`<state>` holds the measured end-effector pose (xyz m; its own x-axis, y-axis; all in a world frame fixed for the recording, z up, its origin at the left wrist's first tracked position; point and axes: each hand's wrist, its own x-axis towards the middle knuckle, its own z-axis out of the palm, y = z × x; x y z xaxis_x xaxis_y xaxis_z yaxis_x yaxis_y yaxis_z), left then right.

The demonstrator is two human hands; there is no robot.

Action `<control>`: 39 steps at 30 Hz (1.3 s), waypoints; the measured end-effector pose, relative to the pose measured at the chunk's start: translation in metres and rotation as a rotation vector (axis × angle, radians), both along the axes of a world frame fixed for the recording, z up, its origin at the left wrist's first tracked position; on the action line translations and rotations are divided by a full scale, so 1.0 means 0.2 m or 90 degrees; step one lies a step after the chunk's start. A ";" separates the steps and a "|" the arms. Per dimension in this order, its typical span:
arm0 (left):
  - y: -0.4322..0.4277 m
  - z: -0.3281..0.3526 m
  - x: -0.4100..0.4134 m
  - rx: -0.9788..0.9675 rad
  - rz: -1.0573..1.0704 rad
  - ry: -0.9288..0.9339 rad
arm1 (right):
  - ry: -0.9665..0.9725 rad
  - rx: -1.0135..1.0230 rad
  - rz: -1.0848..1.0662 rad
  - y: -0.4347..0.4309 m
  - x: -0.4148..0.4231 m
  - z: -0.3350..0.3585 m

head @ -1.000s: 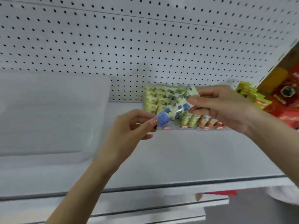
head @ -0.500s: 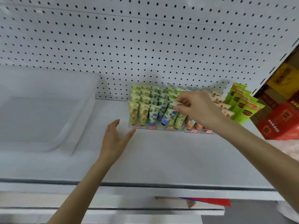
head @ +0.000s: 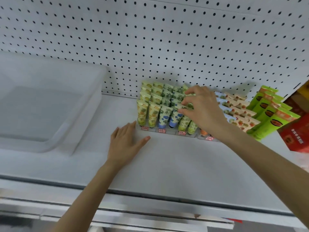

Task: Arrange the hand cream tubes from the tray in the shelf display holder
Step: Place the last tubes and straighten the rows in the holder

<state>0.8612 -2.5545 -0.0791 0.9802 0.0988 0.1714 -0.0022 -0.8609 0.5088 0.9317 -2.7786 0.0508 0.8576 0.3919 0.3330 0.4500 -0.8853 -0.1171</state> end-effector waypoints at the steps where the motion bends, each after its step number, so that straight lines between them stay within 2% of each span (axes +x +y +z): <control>1: 0.00 0.00 0.00 0.003 0.004 0.004 | 0.001 -0.008 -0.002 0.01 0.00 -0.01; 6: 0.01 -0.02 0.01 0.011 0.011 0.011 | 0.001 -0.049 0.005 0.02 0.01 -0.07; 19: 0.01 -0.03 0.01 0.018 -0.001 -0.012 | 0.000 -0.037 0.038 -0.01 0.04 -0.08; 25: 0.04 -0.03 0.09 -0.019 -0.039 0.010 | 0.015 -0.039 0.054 -0.03 0.04 -0.07; 28: 0.04 -0.02 0.11 -0.020 -0.046 0.013 | 0.047 0.010 0.054 -0.04 0.04 -0.01; 33: 0.04 -0.01 0.11 -0.055 -0.044 0.015 | 0.173 0.209 0.052 -0.01 0.07 0.12; 39: 0.03 0.01 0.10 -0.065 -0.030 0.002 | 0.076 0.155 0.047 0.11 0.17 0.07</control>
